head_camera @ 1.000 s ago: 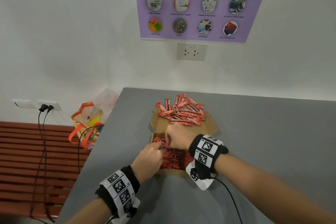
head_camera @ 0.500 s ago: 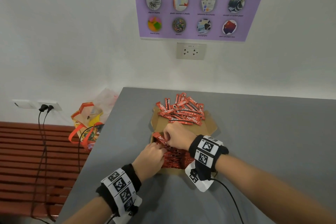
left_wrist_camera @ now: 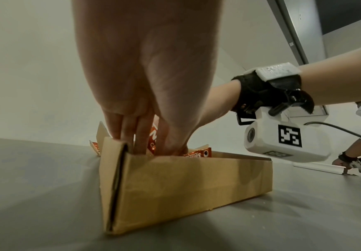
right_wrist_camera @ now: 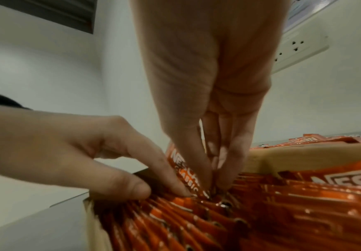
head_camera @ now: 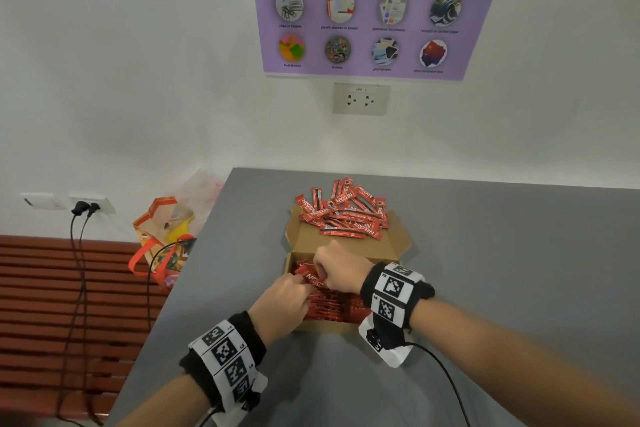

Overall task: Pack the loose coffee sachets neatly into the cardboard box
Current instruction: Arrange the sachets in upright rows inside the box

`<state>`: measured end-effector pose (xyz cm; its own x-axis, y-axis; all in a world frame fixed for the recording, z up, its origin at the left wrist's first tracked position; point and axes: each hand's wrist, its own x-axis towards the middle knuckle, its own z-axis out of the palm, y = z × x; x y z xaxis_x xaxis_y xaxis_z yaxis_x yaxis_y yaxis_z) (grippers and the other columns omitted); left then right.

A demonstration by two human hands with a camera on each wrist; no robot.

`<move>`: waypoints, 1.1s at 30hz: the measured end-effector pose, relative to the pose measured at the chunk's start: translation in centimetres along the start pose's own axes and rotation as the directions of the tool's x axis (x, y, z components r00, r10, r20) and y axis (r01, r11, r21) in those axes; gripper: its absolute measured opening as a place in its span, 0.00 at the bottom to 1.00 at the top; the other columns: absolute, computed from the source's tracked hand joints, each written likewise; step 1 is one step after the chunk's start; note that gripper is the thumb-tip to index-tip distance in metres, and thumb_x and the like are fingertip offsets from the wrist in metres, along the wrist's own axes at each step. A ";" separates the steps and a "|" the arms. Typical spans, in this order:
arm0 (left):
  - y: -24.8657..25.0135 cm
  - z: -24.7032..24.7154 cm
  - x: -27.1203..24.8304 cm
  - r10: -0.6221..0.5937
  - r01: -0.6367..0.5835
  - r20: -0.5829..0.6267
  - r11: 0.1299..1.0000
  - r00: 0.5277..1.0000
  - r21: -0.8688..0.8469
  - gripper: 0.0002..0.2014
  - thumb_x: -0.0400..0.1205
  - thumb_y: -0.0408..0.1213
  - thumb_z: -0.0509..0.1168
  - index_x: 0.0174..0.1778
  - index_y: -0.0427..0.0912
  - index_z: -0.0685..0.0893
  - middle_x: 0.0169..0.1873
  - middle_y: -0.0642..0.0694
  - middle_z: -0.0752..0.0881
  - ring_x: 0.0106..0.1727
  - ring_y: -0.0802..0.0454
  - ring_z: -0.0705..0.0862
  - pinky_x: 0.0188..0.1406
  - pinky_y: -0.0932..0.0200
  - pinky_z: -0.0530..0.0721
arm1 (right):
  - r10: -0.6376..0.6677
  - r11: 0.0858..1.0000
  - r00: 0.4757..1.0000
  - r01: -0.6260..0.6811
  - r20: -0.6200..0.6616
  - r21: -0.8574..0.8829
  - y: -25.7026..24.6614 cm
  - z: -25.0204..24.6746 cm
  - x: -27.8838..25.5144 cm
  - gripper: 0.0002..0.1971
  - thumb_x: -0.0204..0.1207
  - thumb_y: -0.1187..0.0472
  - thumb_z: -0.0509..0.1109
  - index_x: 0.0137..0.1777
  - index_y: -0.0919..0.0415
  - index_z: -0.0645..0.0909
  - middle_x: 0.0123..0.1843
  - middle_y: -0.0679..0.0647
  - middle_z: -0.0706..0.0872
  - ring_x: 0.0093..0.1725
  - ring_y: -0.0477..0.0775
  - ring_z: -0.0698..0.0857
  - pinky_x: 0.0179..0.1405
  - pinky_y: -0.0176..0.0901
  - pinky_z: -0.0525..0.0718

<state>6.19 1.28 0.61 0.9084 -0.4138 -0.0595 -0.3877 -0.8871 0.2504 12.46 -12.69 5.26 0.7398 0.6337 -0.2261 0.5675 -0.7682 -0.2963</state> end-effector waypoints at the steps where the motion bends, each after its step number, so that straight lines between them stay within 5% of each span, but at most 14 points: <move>1: 0.3 -0.2 -0.2 0.013 -0.011 -0.069 1.000 0.998 0.022 0.32 0.77 0.48 0.37 0.59 0.43 0.84 0.55 0.44 0.84 0.55 0.48 0.81 0.59 0.57 0.77 | -0.002 1.000 1.000 0.002 -0.009 -0.008 -0.2 0.0 0.1 0.06 0.73 0.74 0.67 0.37 0.65 0.81 0.45 0.62 0.85 0.48 0.60 0.82 0.40 0.45 0.78; 3: 0.9 -1.2 -0.3 0.005 0.012 -0.181 0.996 0.983 0.093 0.19 0.83 0.39 0.49 0.53 0.45 0.87 0.50 0.48 0.85 0.51 0.54 0.84 0.53 0.63 0.79 | -0.003 1.000 1.000 0.003 0.002 -0.024 -0.5 -0.1 0.3 0.04 0.73 0.73 0.67 0.41 0.70 0.83 0.46 0.65 0.86 0.48 0.62 0.83 0.42 0.46 0.80; 5: 0.8 -1.6 0.0 -0.080 0.086 -0.143 0.996 0.986 0.036 0.15 0.85 0.34 0.51 0.57 0.40 0.83 0.57 0.45 0.81 0.55 0.49 0.82 0.57 0.58 0.78 | -0.003 0.999 1.000 0.004 0.030 -0.044 -0.8 -0.1 0.3 0.04 0.74 0.73 0.66 0.44 0.72 0.83 0.48 0.67 0.85 0.48 0.65 0.84 0.42 0.47 0.79; 16: 0.1 -1.7 1.1 -0.159 0.159 0.041 0.987 0.986 0.000 0.15 0.84 0.33 0.52 0.51 0.36 0.85 0.55 0.42 0.83 0.55 0.45 0.81 0.55 0.52 0.79 | 0.056 0.989 0.998 -0.060 0.034 0.136 1.9 0.1 -0.6 0.05 0.71 0.65 0.75 0.45 0.66 0.88 0.48 0.58 0.88 0.45 0.53 0.84 0.52 0.50 0.86; 29: 0.2 -2.2 1.9 -0.106 0.102 -0.043 0.992 0.993 -0.075 0.10 0.77 0.29 0.60 0.42 0.37 0.88 0.47 0.43 0.85 0.49 0.45 0.82 0.49 0.52 0.80 | 0.040 0.993 0.999 -0.036 -0.030 0.114 2.2 0.7 -2.0 0.02 0.70 0.66 0.76 0.42 0.63 0.88 0.45 0.57 0.89 0.45 0.55 0.86 0.51 0.50 0.85; 33: 0.2 -2.0 1.7 -0.097 0.094 -0.018 0.991 0.995 -0.100 0.09 0.78 0.30 0.62 0.41 0.38 0.89 0.46 0.45 0.87 0.47 0.47 0.83 0.50 0.53 0.81 | 0.094 0.990 0.985 -0.078 -0.146 0.113 3.1 0.3 -3.2 0.03 0.73 0.65 0.73 0.44 0.61 0.89 0.46 0.54 0.89 0.46 0.52 0.86 0.52 0.48 0.85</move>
<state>7.94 0.79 2.44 0.9443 -0.3224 -0.0663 -0.2827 -0.8974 0.3388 11.77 -17.10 4.81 0.8349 0.5383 -0.1149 0.4634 -0.8001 -0.3809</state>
